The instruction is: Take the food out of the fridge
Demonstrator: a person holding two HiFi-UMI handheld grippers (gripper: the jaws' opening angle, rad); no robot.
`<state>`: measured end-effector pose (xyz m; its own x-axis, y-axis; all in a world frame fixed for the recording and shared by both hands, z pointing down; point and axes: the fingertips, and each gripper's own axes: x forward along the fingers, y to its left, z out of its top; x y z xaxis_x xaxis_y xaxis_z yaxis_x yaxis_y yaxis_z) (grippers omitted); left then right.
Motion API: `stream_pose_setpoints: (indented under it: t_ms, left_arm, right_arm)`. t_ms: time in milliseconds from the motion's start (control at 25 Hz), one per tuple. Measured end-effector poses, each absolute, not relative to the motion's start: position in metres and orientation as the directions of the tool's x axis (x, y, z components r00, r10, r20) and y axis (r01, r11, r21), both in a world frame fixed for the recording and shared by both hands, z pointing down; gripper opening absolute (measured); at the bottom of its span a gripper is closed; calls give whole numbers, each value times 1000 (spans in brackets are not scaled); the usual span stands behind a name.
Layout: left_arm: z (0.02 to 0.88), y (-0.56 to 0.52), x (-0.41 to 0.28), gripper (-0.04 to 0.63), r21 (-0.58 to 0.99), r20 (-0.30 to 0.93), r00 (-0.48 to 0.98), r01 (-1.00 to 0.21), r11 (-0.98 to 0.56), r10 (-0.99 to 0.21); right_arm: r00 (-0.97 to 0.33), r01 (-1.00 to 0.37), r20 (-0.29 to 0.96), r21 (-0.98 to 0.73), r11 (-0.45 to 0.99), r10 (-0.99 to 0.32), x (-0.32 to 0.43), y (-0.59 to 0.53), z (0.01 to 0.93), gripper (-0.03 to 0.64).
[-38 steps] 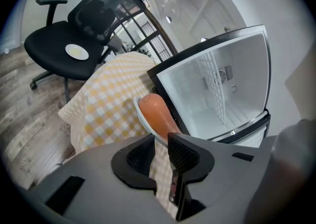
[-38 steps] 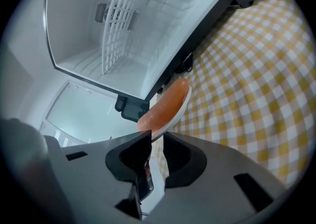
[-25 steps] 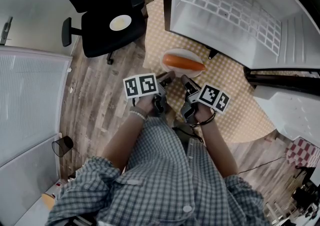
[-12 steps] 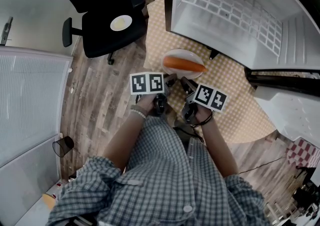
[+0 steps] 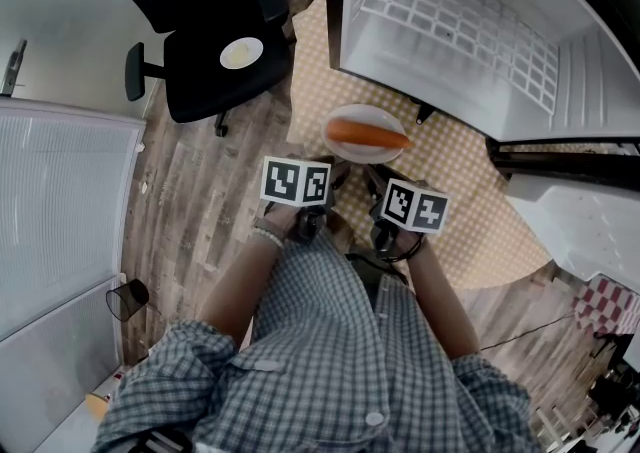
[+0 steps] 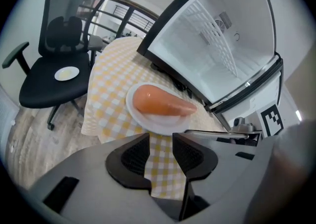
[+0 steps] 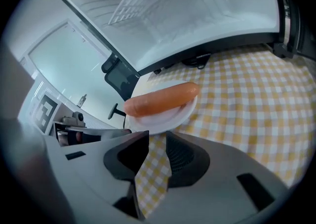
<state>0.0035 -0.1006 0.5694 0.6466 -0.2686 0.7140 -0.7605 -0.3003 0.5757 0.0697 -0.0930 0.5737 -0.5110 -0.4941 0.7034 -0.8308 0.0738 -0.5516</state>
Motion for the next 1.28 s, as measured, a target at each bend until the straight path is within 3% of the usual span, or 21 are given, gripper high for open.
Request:
stream_pose_setpoints:
  t_ms: [160, 360, 840, 1080, 1280]
  left_arm:
    - [549, -97, 11, 126, 607, 655, 700, -711, -355, -282]
    - [523, -104, 14, 8, 551, 639, 693, -716, -429, -335]
    - [434, -130, 32, 6, 348, 518, 718, -673, -652, -465]
    - [397, -133, 35, 6, 390, 444, 745, -661, -642, -497]
    - [369, -133, 36, 6, 371, 379, 766, -639, -674, -518]
  right_arm:
    - [-466, -862, 676, -491, 122, -571, 79, -98, 553, 78]
    - [-420, -905, 624, -337, 259, -658, 86, -103, 513, 26]
    - [-337, -930, 447, -20, 367, -829, 99, -105, 422, 15]
    - [-298, -928, 348, 110, 355, -889, 111, -110, 382, 12]
    - [-279, -945, 266, 96, 313, -923, 120, -113, 352, 11]
